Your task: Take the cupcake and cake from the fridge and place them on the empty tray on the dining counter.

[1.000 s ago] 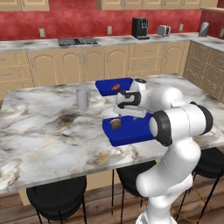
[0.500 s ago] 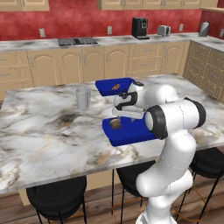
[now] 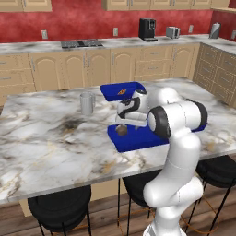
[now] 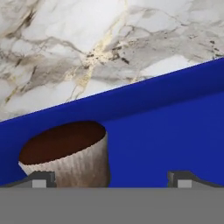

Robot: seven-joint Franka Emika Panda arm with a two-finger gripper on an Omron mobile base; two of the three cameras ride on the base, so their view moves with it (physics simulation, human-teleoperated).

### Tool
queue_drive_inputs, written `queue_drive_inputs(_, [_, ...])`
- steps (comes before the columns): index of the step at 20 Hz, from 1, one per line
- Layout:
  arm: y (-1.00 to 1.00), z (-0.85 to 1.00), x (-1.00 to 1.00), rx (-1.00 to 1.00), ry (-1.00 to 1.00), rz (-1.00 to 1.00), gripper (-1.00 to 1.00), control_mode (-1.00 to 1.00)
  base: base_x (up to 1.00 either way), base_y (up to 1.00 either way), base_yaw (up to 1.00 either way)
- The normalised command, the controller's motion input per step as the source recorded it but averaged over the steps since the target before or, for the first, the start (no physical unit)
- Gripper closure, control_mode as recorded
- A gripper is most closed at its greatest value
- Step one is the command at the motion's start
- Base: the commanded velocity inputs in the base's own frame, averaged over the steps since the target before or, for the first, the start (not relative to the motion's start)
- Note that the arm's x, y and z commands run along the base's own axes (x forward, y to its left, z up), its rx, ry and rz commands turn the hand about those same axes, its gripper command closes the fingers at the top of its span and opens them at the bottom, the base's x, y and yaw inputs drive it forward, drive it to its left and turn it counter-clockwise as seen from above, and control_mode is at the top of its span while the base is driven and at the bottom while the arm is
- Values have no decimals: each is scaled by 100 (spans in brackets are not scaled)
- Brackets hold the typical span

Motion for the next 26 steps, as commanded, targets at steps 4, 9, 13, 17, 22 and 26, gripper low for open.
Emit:
queue_drive_inputs(4, [0,-66,13,-1,0,5,-100,-100,0,0,0])
queue_drive_inputs(9, [0,-90,-91,0,6,6,-100,-100,0,0,0])
queue_drive_inputs(13, [0,-100,-100,-1,8,7,-100,-100,0,0,0])
queue_drive_inputs(17, [-9,-100,-100,-1,1,11,-100,-100,0,0,0])
queue_drive_inputs(22, [-45,-2,-100,3,-18,10,-100,-100,0,0,0])
queue_drive_inputs(26, [-47,100,-79,5,-18,10,-100,-100,0,0,0])
